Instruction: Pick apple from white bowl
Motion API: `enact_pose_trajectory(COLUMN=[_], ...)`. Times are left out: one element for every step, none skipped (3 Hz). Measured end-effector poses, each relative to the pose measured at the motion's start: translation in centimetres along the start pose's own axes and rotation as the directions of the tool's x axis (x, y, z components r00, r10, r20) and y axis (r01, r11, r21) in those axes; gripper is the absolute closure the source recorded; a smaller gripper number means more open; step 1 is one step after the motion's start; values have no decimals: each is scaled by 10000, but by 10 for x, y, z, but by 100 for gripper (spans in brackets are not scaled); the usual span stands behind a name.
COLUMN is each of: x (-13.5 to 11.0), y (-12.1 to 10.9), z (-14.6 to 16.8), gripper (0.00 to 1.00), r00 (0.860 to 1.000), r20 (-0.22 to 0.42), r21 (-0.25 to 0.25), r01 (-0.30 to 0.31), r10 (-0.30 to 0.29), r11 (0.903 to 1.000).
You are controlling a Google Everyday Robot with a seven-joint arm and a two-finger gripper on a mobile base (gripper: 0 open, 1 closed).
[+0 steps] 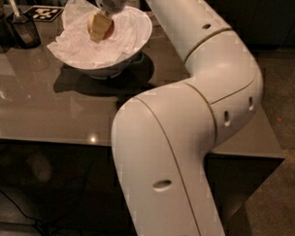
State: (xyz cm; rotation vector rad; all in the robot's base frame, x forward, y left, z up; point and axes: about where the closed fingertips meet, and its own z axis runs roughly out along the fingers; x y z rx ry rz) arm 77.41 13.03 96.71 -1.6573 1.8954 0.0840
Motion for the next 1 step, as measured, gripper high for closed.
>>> enact_pose_trajectory(x=[-3], y=[3], z=[-22], gripper=[100], r00=[9999], r20=[135], r21=[273], r01=[44], r10=[-48], r11=[9996])
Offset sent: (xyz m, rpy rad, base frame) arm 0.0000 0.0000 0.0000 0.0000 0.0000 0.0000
